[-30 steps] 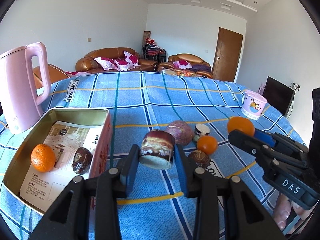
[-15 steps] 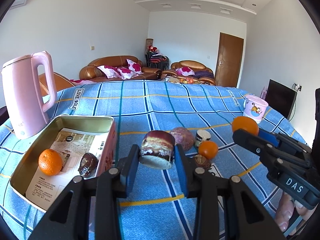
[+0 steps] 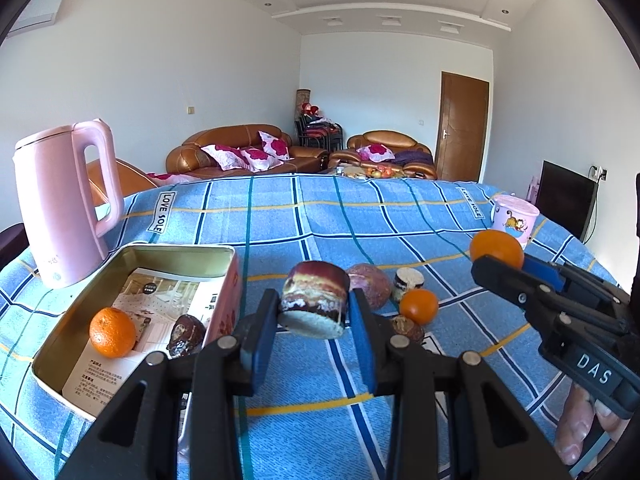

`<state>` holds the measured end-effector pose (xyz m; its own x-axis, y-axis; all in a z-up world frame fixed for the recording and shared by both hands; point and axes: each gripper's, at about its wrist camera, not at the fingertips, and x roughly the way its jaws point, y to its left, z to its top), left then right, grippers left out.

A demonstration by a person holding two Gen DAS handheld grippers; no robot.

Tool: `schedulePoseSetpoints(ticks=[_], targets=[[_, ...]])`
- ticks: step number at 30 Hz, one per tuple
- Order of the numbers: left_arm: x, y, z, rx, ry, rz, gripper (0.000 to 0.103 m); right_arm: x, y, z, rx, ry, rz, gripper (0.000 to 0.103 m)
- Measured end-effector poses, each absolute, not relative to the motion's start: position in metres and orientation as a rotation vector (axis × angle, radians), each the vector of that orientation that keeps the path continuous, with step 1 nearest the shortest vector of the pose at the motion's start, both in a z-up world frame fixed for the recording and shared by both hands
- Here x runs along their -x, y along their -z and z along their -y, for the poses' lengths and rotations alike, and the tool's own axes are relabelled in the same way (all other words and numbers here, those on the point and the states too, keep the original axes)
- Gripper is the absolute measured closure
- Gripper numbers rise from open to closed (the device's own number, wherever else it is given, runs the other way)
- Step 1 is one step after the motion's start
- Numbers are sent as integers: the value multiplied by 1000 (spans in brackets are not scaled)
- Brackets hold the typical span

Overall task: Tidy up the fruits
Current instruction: 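Carry the bread roll with the left tool while the right tool carries the orange toward the tin box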

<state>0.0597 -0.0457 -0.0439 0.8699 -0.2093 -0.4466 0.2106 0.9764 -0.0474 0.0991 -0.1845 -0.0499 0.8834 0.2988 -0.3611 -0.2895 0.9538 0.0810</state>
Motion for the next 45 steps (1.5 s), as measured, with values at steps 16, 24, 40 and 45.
schedulePoseSetpoints(ticks=[16,24,40,45], targets=[[-49,39,45,-21,180,-403,65,-90,46,185,-17,-293,-328,69],[-40,35,46,-42,126,-346,65,-82,43,181,10,-286,-289,69],[-42,29,14,-25,36,-346,65,-92,42,153,46,-336,-304,69],[-45,31,2,-21,8,-363,65,-97,39,139,57,-367,-306,69]])
